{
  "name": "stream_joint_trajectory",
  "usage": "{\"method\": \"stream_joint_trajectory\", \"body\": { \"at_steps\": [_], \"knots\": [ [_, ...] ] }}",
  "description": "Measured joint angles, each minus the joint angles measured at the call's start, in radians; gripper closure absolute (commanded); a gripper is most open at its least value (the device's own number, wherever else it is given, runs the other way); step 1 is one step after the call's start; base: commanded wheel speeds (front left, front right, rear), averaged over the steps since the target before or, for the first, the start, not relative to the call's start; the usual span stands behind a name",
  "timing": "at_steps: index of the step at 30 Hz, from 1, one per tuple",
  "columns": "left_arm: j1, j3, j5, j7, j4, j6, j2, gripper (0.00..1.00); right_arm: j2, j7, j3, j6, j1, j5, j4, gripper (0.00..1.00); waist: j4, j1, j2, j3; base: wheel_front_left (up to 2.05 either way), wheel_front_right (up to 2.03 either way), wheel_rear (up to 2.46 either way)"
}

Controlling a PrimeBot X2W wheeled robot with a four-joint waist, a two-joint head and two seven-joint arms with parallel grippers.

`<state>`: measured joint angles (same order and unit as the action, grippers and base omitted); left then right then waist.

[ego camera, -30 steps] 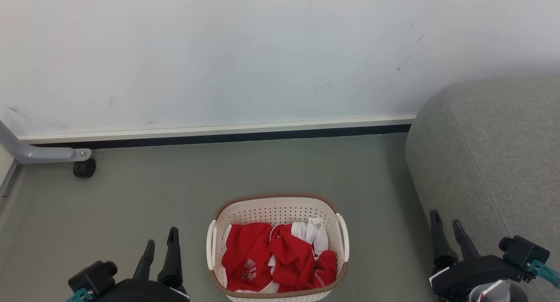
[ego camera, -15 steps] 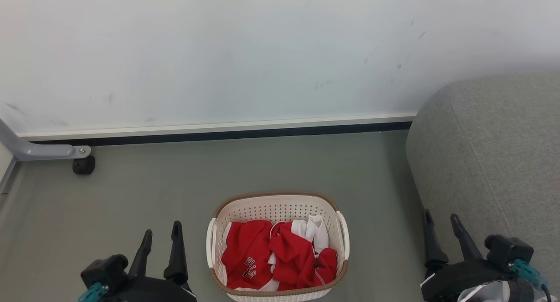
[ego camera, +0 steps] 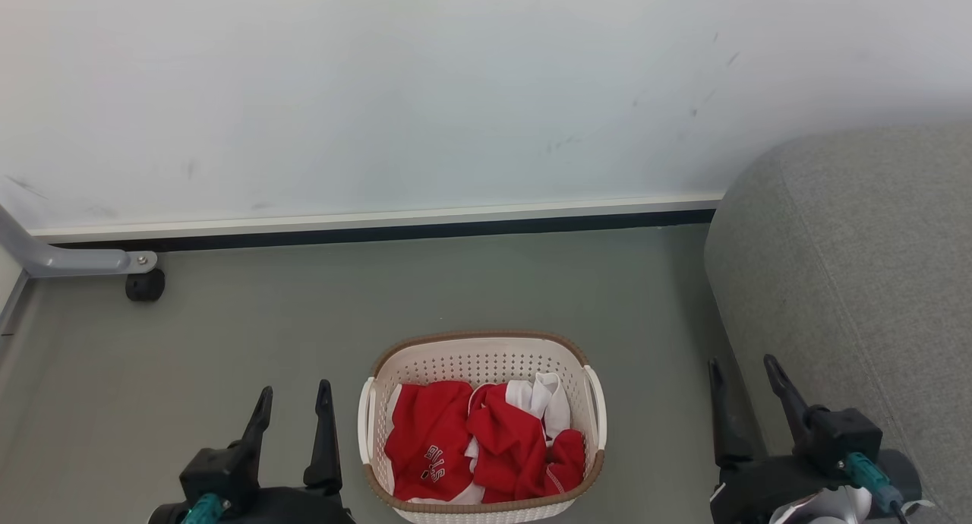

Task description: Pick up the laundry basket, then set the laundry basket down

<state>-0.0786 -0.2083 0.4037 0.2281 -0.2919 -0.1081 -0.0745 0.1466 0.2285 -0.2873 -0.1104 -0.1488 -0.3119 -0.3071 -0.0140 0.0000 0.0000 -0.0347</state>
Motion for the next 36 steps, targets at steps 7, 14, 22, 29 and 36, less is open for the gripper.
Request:
{"method": "stream_joint_trajectory", "body": {
  "at_steps": [7, 14, 22, 29, 36],
  "knots": [
    [-0.001, -0.004, -0.103, 0.022, -0.001, -0.016, 0.0, 0.0, 0.001, 0.021, -0.024, -0.014, -0.004, 0.092, 0.003, 0.0, 0.002, 0.0, 0.0, 0.006, 0.0, 0.0, 0.0],
    [0.0, 0.007, -0.124, 0.022, -0.012, -0.016, 0.0, 0.0, 0.001, 0.021, -0.023, -0.014, -0.004, 0.103, 0.003, 0.0, 0.005, 0.0, 0.0001, 0.014, 0.0, 0.0, 0.0],
    [0.0, 0.0, -0.152, 0.01, -0.013, -0.016, 0.0, 0.0, 0.001, 0.02, -0.021, -0.014, -0.003, 0.112, 0.003, 0.0, 0.004, 0.0, 0.0, 0.018, 0.0, 0.0, 0.0],
    [0.001, 0.004, -0.161, -0.003, -0.012, -0.016, 0.0, 0.0, -0.003, 0.018, 0.023, -0.014, 0.0, 0.128, 0.003, 0.0, 0.001, 0.0, 0.0, 0.018, 0.0, 0.0, 0.0],
    [0.002, 0.018, -0.182, -0.022, -0.012, -0.016, -0.001, 0.0, -0.012, 0.006, 0.047, -0.014, 0.014, 0.142, 0.004, 0.0, -0.005, 0.0, 0.0, 0.014, 0.0, 0.0, 0.0]
  ]
}}
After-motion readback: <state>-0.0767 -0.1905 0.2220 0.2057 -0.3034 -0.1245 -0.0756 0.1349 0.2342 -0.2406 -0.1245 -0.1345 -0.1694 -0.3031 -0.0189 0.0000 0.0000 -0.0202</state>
